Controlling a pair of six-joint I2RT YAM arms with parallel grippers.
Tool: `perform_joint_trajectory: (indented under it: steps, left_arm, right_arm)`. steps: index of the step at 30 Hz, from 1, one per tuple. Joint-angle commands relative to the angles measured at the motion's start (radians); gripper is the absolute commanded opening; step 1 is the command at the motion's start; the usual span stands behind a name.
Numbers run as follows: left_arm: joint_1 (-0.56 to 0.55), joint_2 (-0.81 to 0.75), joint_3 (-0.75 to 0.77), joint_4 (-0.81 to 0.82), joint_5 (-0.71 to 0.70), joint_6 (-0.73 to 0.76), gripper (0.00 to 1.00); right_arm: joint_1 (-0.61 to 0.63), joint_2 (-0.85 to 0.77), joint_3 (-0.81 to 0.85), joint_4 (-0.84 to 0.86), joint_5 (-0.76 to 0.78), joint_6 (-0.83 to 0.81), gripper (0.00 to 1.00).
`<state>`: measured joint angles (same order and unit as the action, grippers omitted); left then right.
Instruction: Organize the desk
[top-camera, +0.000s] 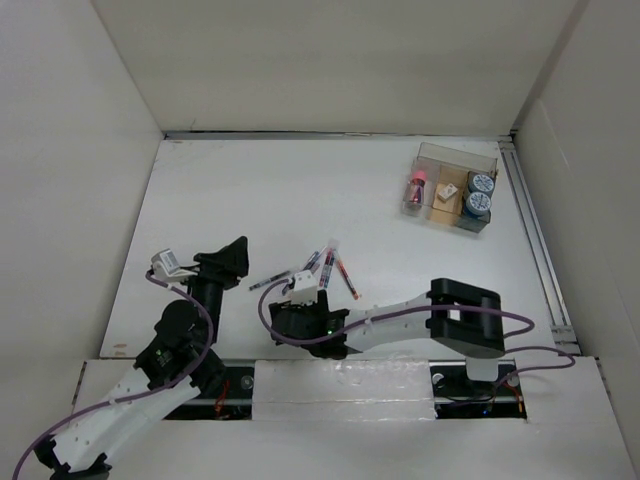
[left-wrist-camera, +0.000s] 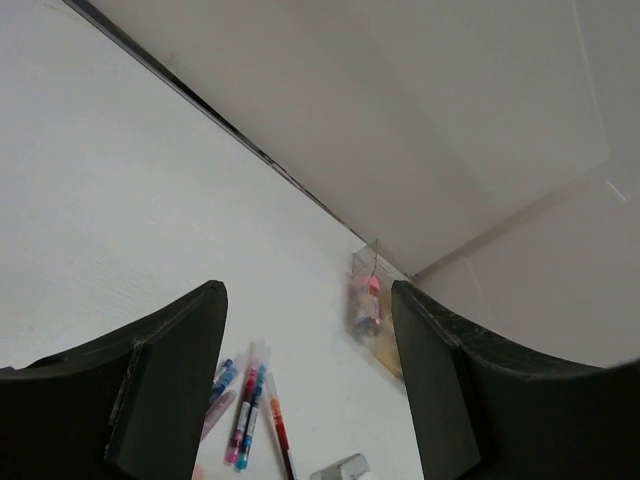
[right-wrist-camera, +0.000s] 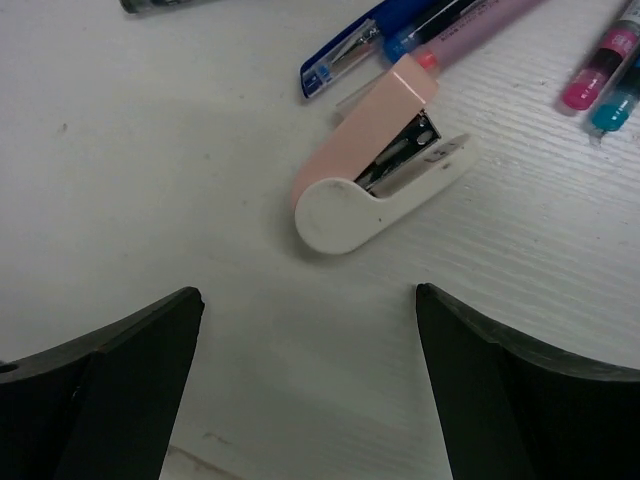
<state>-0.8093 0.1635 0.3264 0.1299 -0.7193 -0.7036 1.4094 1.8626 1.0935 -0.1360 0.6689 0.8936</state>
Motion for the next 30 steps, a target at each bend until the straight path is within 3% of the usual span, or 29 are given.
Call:
perform_joint_trajectory:
  steps: [1, 12, 20, 21, 22, 30]
  left_arm:
    - [0.002, 0.04, 0.023, 0.027, 0.001, 0.004, 0.63]
    - [0.002, 0.047, 0.026, 0.037, 0.026, 0.016, 0.63]
    - [0.002, 0.053, 0.025, 0.042, 0.027, 0.019, 0.63]
    - [0.002, 0.051, 0.025, 0.042, 0.029, 0.021, 0.63]
    - [0.002, 0.05, 0.025, 0.042, 0.029, 0.019, 0.63]
    - [0.002, 0.048, 0.022, 0.045, 0.029, 0.021, 0.63]
  right_arm:
    - [-0.009, 0.049, 0.086, -0.063, 0.076, 0.05, 0.93]
    - [-0.084, 0.116, 0.154, -0.132, 0.13, 0.12, 0.83]
    - [-0.102, 0.168, 0.192, -0.11, 0.126, 0.099, 0.66]
    - [-0.102, 0.167, 0.192, -0.105, 0.12, 0.097, 0.62]
    - [-0.102, 0.167, 0.187, -0.1, 0.117, 0.099, 0.52]
    - [-0.049, -0.02, 0.079, -0.154, 0.179, 0.186, 0.38]
